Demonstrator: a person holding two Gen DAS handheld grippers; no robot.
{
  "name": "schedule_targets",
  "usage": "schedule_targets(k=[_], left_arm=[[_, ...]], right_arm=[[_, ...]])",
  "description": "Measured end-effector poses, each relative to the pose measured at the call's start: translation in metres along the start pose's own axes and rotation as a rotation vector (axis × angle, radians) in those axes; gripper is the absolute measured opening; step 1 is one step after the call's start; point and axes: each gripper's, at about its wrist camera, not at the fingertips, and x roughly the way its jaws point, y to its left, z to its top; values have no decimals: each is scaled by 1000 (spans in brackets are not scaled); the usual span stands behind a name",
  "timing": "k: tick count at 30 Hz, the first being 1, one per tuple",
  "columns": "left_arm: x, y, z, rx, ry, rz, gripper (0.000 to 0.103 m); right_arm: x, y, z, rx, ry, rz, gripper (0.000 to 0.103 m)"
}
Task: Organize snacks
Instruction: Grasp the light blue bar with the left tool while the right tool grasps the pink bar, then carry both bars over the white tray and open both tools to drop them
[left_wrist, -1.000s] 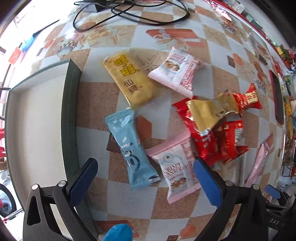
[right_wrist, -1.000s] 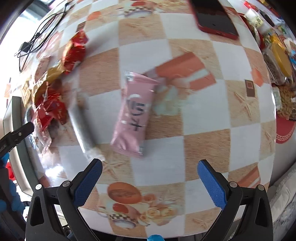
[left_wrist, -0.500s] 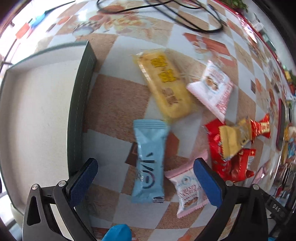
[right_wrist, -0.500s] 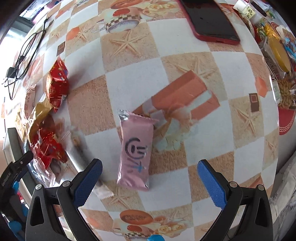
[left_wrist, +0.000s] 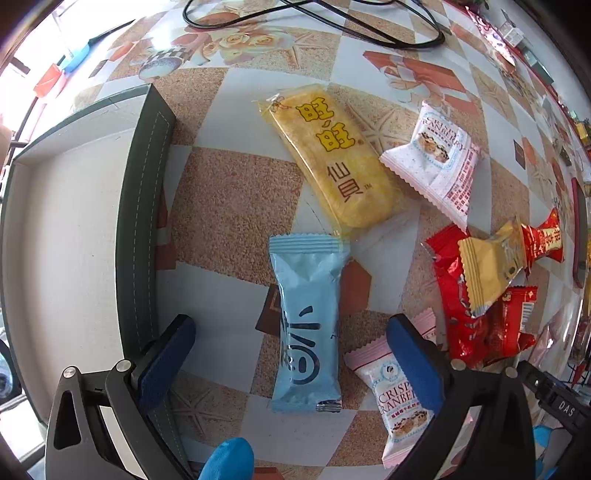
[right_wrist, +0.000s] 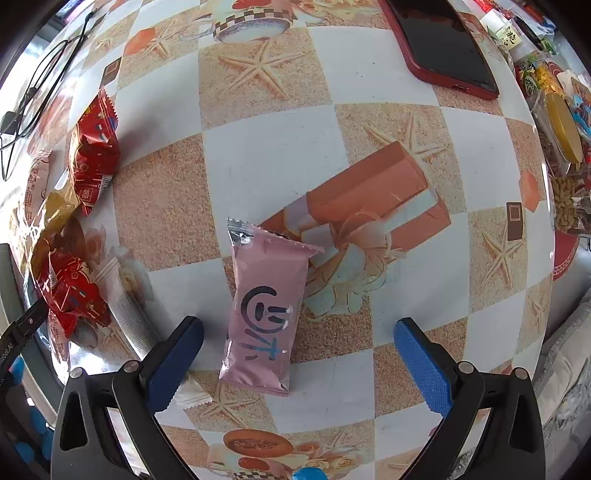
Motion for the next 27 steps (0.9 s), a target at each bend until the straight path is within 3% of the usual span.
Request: schedule_targets(k=[3,6,10,13,15,16,18,19,20,27], left_arm=[[-9,-4,-4,-8,9,5,103],[6,-34,-3,1,38,14,103],[5,-44,8,50,65,22,101],[0,-57,5,92,55,11,87],[-3,-66,2,118,46,12,67],[-7,-70,2,136,39,14,59],[-12,-76,3,164,34,19,27],[-14,-78,3,172,39,13,25],[-14,-79,3,175,47,-2,25],[-47,-75,-10,202,-15,-50,25]], right_arm=[[-10,-7,-22,-3,-28,5,103],[-16,-11,-34,-5,-41,7,103],[-19,-13,-33,-6,17,1,103],[-22,-8,-38,-30,26,-2,100],[-29,-3,-44,-51,10,5,91],[-32,1,-48,-67,3,3,81],[-40,9,-54,-104,-10,-4,60],[-44,13,-57,-123,-19,-8,38],[-47,16,-60,-141,-22,-15,25],[-72,24,-84,-152,-32,74,25]])
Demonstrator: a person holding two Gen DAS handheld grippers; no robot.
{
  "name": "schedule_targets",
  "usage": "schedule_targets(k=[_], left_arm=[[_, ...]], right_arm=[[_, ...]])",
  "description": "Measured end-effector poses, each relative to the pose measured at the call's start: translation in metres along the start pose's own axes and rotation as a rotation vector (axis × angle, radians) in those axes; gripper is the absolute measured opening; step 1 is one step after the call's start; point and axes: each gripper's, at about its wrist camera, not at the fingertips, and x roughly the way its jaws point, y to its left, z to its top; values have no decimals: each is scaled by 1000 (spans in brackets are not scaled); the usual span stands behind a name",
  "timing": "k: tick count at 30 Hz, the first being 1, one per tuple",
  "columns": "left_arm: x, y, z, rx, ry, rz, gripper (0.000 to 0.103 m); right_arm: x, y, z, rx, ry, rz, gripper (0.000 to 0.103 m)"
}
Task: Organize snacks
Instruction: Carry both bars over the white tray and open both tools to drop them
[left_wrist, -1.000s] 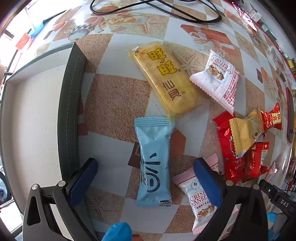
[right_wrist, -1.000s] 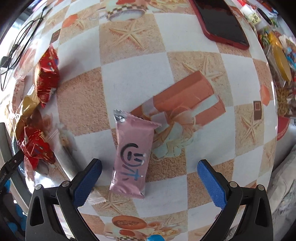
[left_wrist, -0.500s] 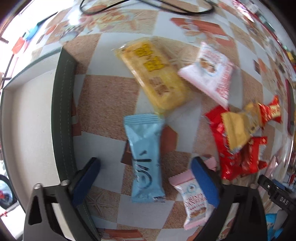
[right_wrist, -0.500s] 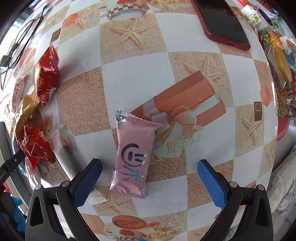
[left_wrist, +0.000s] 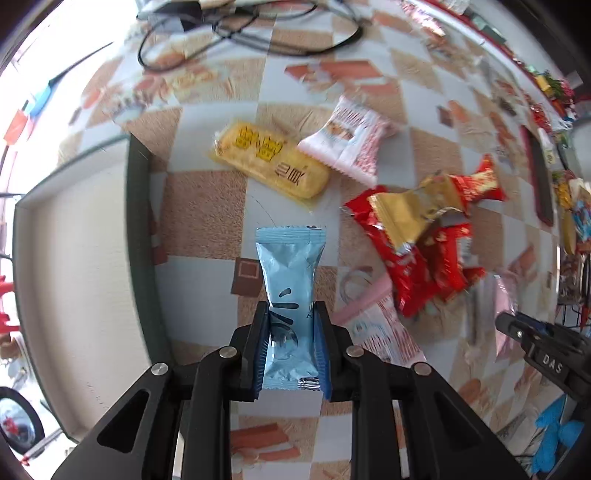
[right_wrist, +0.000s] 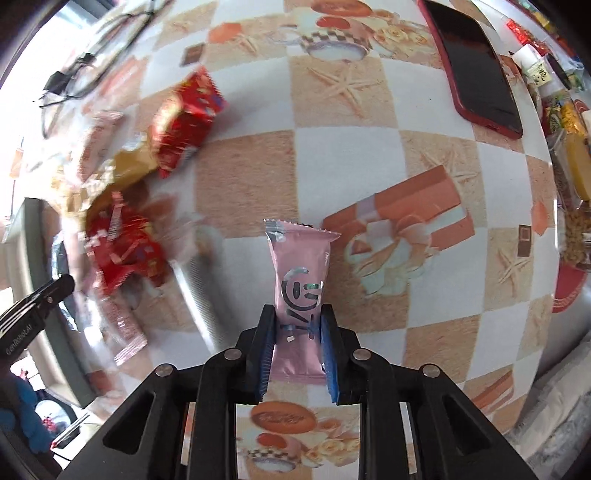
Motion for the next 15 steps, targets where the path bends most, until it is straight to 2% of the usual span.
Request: schedule_targets(k=[5,15], left_arm=[[-28,-5,-10,25,-49,-34,25],[-73,30,-24,33,-155,-70,25]], right_arm=[[-27,12,-17,-28,-34,35,25],[-55,62,-25,-113,-88,64,25]])
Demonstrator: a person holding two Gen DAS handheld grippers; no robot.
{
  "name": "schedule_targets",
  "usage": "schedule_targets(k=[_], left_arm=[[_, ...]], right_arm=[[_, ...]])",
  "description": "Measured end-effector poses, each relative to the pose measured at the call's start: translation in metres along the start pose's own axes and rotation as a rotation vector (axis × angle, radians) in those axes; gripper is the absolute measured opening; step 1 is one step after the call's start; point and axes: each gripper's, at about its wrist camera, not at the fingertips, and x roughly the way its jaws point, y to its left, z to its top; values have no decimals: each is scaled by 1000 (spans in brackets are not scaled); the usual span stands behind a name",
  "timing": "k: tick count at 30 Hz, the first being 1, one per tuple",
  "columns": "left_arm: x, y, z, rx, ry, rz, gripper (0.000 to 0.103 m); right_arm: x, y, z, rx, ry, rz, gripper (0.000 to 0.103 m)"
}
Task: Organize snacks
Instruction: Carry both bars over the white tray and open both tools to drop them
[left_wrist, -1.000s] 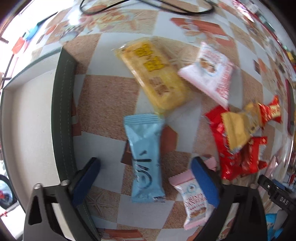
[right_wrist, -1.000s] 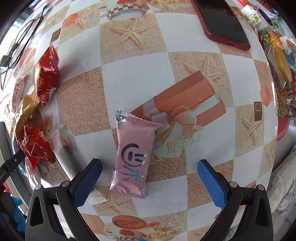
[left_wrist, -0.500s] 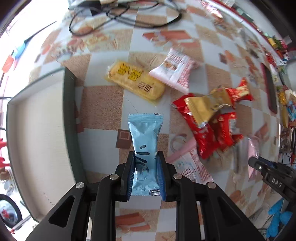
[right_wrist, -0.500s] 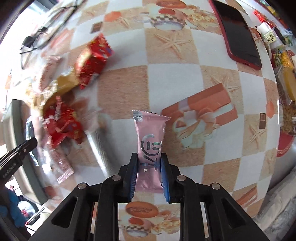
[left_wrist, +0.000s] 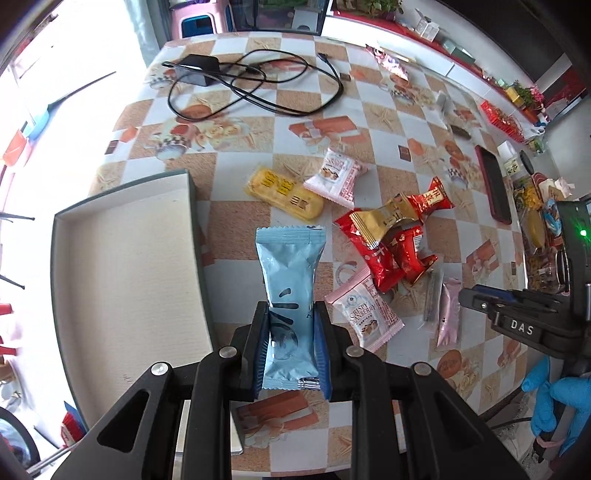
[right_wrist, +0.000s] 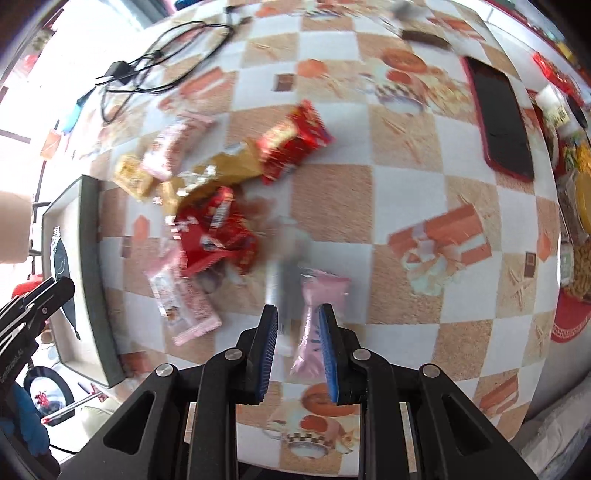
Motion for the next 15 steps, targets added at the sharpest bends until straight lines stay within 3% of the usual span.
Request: schedule_targets(k=[9,15], left_arm=[[-24,47,-15,-76,-30,10,25],[-31,77,-31,-150,-33,26,25]], right_arm=[[4,44,8,-79,-26,38,25],[20,17,13,9,24,15,28]])
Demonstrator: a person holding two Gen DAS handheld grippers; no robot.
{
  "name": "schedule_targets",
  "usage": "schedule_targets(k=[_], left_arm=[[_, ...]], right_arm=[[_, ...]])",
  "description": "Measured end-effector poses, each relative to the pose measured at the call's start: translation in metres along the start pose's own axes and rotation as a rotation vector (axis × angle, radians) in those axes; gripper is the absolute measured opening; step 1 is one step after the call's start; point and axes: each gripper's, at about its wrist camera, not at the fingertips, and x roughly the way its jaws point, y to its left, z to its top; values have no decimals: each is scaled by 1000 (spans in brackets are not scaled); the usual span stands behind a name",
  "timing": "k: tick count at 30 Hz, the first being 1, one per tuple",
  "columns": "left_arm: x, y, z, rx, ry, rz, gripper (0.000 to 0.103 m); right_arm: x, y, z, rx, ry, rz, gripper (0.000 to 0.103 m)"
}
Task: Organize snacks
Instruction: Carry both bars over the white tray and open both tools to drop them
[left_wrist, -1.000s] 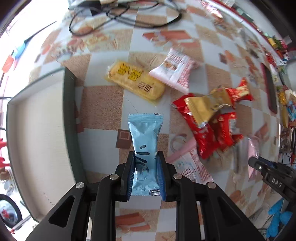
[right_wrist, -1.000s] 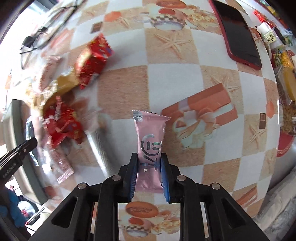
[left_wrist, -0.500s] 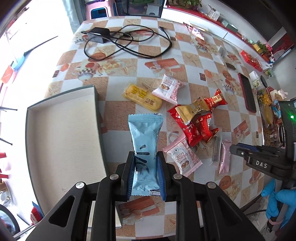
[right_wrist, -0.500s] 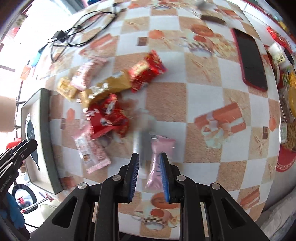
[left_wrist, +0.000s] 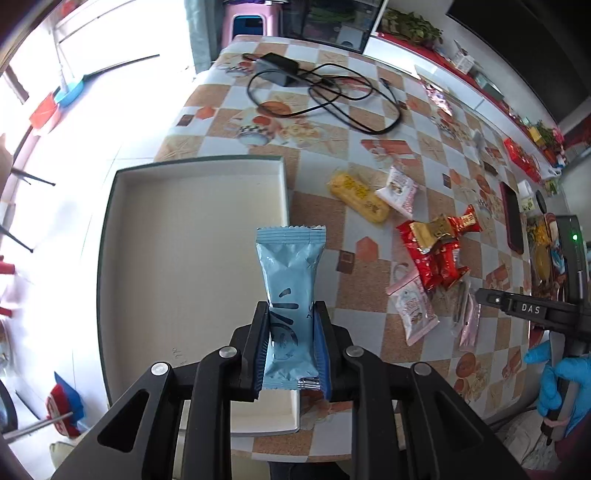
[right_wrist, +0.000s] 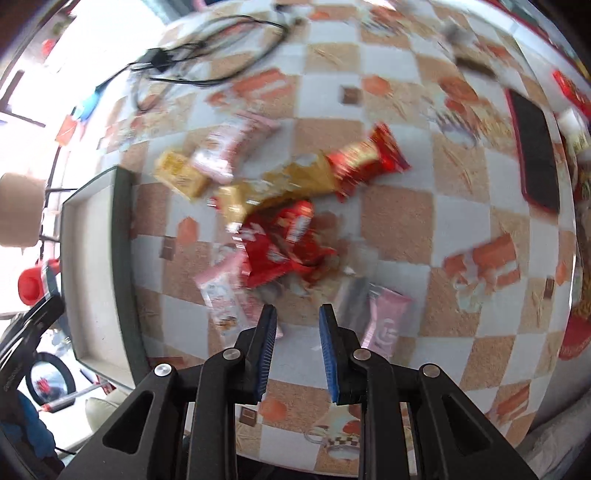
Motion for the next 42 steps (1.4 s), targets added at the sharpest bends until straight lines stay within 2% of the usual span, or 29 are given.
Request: schedule_targets(k=[1,2,3,8,12,14,16,19,21,22,25,28,33,36,42], left_arm=[[1,3,-2,-8,5,4,25],[2,6,-3,-15,12,8,25],[3,8,-4,-21,22,13,25],[3,12,-5,-31,34,31,25],[2,13,-6,-30,39,38,25],[3,13,-8,-32,51,40,25],[2,14,-9,-30,57,45,25],[2,15,-11,-26,60,49,25],[3,18,-10,-28,62,51,25],[4,19,-10,-31,63,51,25],[3,24,-11,-40,57,51,25],[4,30,-12,-53,55,51,25],[8,44,-17,-81,59,56,25],[9,51,-20,-91,61,57,25],[11,68,-27,-119,68,58,25]], right_arm=[[1,-10,0,22,2,-16,47],[2,-21,0,45,2,-36,77],[4,-30,-1,64,-3,-60,83],[25,-65,0,123,51,-120,83],[43,-69,0,132,92,-112,83],[53,-65,-2,98,118,-131,71],[64,-63,-4,95,139,-140,65],[67,-58,-2,92,122,-167,59],[64,-49,1,63,109,-167,28],[63,-46,2,47,109,-177,25],[54,-47,3,59,73,-151,25],[39,-45,0,73,41,-59,25],[16,-21,8,16,1,12,25],[9,9,17,-33,-8,64,25],[10,106,15,-187,7,144,25]])
